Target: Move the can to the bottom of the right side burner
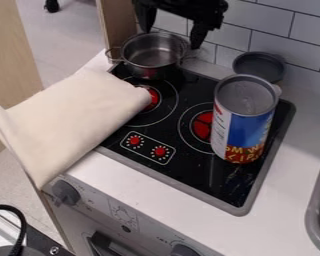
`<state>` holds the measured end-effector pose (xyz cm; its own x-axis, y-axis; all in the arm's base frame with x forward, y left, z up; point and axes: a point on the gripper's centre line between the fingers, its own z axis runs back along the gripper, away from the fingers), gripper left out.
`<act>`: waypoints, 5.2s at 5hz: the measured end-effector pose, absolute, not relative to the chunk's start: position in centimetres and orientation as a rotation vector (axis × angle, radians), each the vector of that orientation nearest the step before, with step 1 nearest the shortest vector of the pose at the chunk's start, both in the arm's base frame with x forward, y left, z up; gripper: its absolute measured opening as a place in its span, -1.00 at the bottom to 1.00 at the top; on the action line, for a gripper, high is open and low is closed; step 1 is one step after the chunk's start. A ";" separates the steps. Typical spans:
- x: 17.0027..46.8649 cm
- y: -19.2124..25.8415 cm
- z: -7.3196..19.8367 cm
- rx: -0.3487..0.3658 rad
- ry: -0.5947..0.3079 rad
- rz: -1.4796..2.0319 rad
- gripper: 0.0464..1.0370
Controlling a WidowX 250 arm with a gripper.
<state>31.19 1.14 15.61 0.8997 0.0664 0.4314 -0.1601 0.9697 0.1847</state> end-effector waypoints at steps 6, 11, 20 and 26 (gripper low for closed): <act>32.7 -10.3 13.1 0.049 -0.380 -0.302 0.93; 31.9 -9.1 8.9 0.195 -0.292 -0.210 0.93; 29.1 -5.1 10.3 0.088 -0.236 -0.409 0.93; 32.0 3.9 12.1 0.195 -0.293 0.167 0.93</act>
